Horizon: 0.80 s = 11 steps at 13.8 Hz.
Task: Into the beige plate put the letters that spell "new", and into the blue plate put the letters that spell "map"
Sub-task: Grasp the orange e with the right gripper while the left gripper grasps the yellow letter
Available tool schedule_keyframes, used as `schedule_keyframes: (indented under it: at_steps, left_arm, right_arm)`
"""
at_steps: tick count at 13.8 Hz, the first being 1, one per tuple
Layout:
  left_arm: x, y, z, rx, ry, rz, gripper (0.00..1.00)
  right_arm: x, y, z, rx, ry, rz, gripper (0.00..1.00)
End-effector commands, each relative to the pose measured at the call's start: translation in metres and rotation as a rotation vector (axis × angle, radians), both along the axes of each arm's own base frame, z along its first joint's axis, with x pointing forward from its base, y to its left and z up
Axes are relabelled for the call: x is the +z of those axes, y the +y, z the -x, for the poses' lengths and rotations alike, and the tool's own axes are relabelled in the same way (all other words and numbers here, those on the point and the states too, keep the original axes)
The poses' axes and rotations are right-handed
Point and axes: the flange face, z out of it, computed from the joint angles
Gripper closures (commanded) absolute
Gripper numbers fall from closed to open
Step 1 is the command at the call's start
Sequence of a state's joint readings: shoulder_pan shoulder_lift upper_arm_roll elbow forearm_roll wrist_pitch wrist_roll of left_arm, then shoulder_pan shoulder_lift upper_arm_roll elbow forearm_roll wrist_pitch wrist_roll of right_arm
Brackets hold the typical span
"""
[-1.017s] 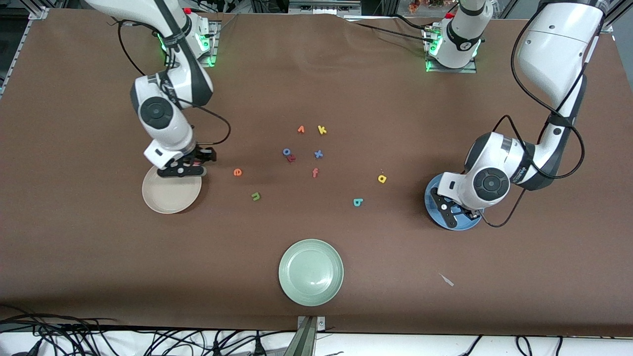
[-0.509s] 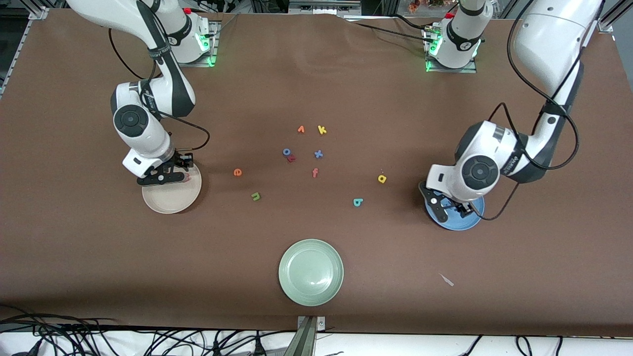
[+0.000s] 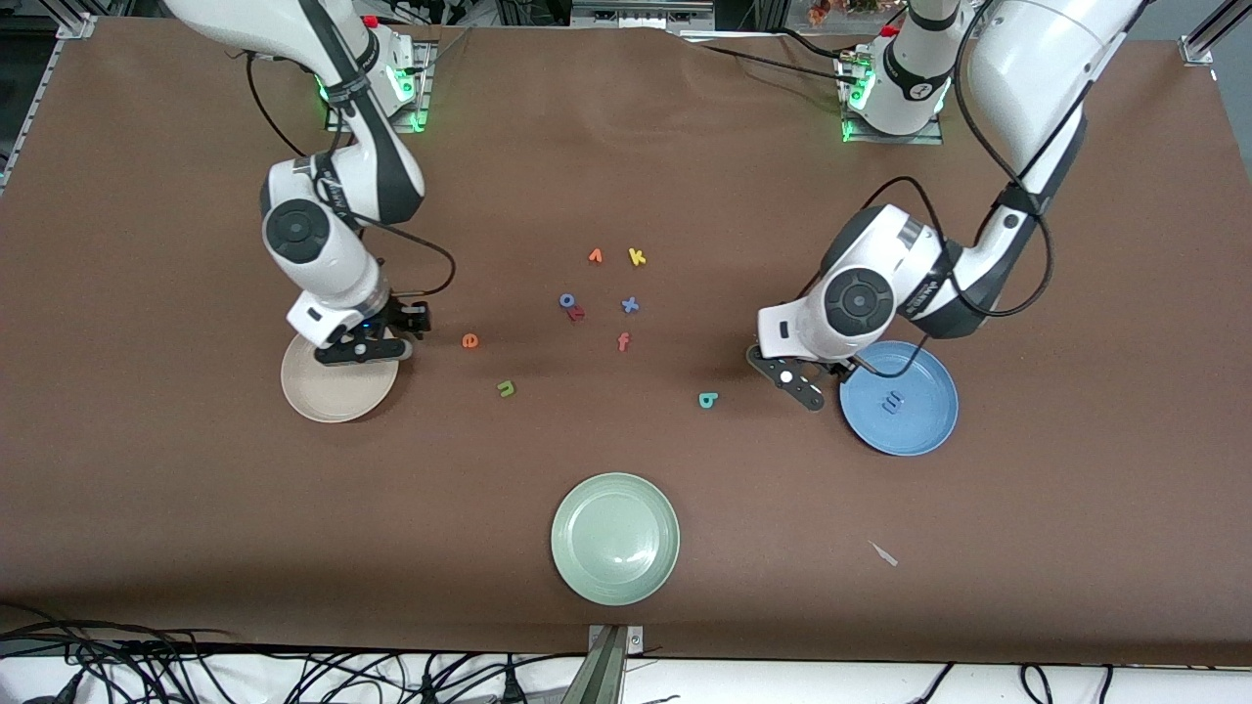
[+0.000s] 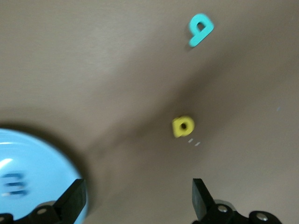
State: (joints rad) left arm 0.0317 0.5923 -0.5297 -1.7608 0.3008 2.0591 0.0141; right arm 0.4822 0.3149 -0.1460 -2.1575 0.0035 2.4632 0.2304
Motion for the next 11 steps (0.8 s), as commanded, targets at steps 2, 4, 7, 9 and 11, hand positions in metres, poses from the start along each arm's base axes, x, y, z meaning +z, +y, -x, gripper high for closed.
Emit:
schedule_keyframes:
  at_steps: [2, 4, 7, 9, 11]
  left_arm:
    - [-0.040, -0.038, 0.036, 0.194, -0.035, 0.024, 0.00]
    - [-0.052, -0.043, 0.042, 0.194, -0.038, 0.040, 0.00]
    - [-0.064, -0.044, 0.045, 0.189, -0.045, 0.045, 0.00]
    - [-0.067, -0.044, 0.046, 0.188, -0.041, 0.045, 0.01]
    - [-0.071, -0.044, 0.047, 0.174, -0.044, 0.038, 0.03]
  right_arm:
    - [-0.018, 0.047, -0.007, -0.056, 0.005, -0.026, 0.30]
    - [-0.023, 0.057, -0.009, -0.056, -0.011, -0.038, 0.30]
    - [-0.044, 0.059, -0.006, -0.051, -0.021, -0.042, 0.30]
    - [-0.057, 0.059, -0.001, -0.050, -0.032, -0.045, 0.30]
    - [-0.067, 0.065, 0.007, -0.053, -0.039, -0.054, 0.30]
